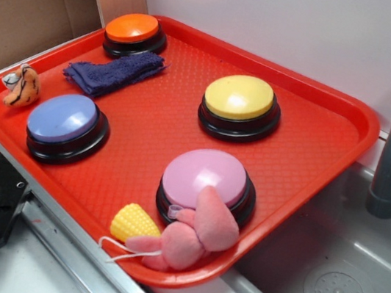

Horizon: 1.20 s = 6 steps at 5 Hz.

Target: Push the purple button.

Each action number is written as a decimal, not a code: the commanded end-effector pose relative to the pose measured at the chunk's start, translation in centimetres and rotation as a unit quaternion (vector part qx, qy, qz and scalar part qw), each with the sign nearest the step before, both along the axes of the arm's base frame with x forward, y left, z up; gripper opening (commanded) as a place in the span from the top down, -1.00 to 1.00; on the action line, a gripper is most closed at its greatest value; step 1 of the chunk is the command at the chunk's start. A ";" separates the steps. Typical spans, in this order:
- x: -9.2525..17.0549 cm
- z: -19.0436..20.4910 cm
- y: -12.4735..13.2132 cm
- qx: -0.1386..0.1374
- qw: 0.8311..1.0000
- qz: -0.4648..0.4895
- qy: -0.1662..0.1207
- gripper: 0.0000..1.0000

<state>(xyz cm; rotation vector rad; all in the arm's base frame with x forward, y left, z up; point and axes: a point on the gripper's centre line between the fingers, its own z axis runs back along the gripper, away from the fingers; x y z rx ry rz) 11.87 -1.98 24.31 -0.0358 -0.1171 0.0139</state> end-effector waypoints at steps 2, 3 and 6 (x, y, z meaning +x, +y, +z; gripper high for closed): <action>2.6 -4.7 4.2 -0.010 0.999 -0.003 0.038 -1.00; 5.4 -9.1 6.3 0.013 0.998 -0.047 0.039 -1.00; 4.0 -17.3 4.8 0.044 0.999 -0.022 -0.011 -1.00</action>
